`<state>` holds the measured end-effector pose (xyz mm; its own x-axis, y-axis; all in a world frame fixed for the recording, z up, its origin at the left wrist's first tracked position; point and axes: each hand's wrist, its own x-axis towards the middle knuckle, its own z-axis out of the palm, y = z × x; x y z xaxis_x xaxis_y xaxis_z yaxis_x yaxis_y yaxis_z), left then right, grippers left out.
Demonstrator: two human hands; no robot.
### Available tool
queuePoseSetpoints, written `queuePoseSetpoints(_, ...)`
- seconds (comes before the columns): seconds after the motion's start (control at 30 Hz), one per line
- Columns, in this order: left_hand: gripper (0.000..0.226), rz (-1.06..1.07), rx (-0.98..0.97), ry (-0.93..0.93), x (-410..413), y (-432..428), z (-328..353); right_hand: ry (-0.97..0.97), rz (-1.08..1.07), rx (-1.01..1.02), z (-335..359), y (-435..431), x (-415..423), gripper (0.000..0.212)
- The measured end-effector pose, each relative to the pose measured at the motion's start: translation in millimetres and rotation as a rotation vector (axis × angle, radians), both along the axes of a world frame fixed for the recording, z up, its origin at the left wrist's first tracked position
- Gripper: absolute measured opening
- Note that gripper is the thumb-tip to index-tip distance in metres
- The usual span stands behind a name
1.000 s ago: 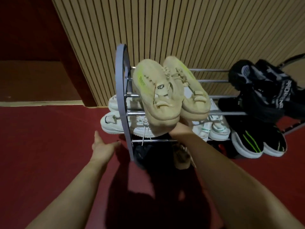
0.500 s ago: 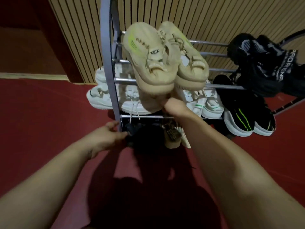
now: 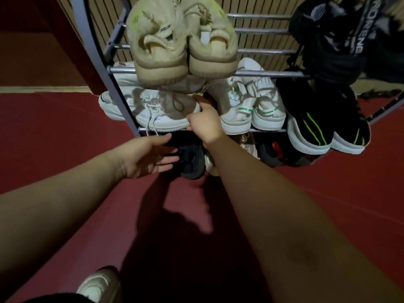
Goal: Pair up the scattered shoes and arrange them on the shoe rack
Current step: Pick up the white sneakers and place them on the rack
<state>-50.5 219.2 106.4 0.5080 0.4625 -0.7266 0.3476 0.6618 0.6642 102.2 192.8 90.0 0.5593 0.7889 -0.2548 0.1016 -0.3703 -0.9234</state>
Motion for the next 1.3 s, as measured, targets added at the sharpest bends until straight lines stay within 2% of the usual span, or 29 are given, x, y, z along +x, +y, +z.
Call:
queuePoseSetpoints(0.07, 0.018, 0.092, -0.048, -0.074, -0.6, 2.6, -4.1, 0.026, -0.014, 0.033, -3.8, 2.8, 2.0, 0.046)
queuePoseSetpoints(0.2, 0.020, 0.216, -0.077, -0.217, -1.3, 4.9, -8.7, 0.157, -0.041, 0.040, 20.3, -5.9, -7.8, 0.037)
queuePoseSetpoints(0.3, 0.019, 0.257, -0.101, -0.293, 3.7, 5.4, -11.3, 0.224, -0.066, 0.022, 16.1, 0.4, 2.0, 0.045)
queuePoseSetpoints(0.53, 0.024, 0.333, -0.191, -0.399, 30.4, 9.2, -10.8, 0.045, -0.088, 0.037, 24.1, -5.5, 21.2, 0.047)
queuePoseSetpoints(0.63, 0.022, 0.369, -0.195, -0.437, 35.0, 2.3, -20.4, 0.265, -0.130, -0.021, 25.6, -16.3, 12.7, 0.046)
queuePoseSetpoints(0.67, 0.026, 0.386, -0.179, -0.438, 35.8, -1.0, -23.1, 0.277, -0.120, -0.055, 27.6, -20.7, 12.1, 0.045)
queuePoseSetpoints(0.77, 0.038, 0.466, -0.090, -0.425, 37.9, -9.0, -28.2, 0.210, 0.038, -0.130, 31.3, -38.4, 16.1, 0.039)
queuePoseSetpoints(0.87, 0.048, 0.506, 0.006, -0.398, 33.0, -16.6, -27.8, 0.146, 0.249, -0.234, 28.6, -56.7, 25.5, 0.046)
queuePoseSetpoints(0.97, 0.059, 0.445, 0.184, -0.296, 15.5, -29.1, -21.2, 0.164, 0.416, -0.282, 23.3, -67.1, 30.5, 0.062)
queuePoseSetpoints(1.03, 0.068, 0.341, 0.301, -0.217, -2.8, -32.6, -17.8, 0.168, 0.437, -0.271, 18.8, -70.9, 31.8, 0.071)
queuePoseSetpoints(1.1, 0.075, 0.218, 0.374, -0.181, -22.2, -32.4, -15.7, 0.145, 0.441, -0.238, 15.7, -72.8, 32.4, 0.071)
queuePoseSetpoints(1.23, 0.074, 0.068, 0.433, -0.172, -41.4, -32.2, -10.9, 0.157, 0.516, -0.157, 9.8, -67.7, 28.0, 0.071)
queuePoseSetpoints(1.3, 0.075, 0.029, 0.399, -0.192, -44.5, -32.4, -11.8, 0.146, 0.559, -0.145, 9.3, -63.4, 19.1, 0.072)
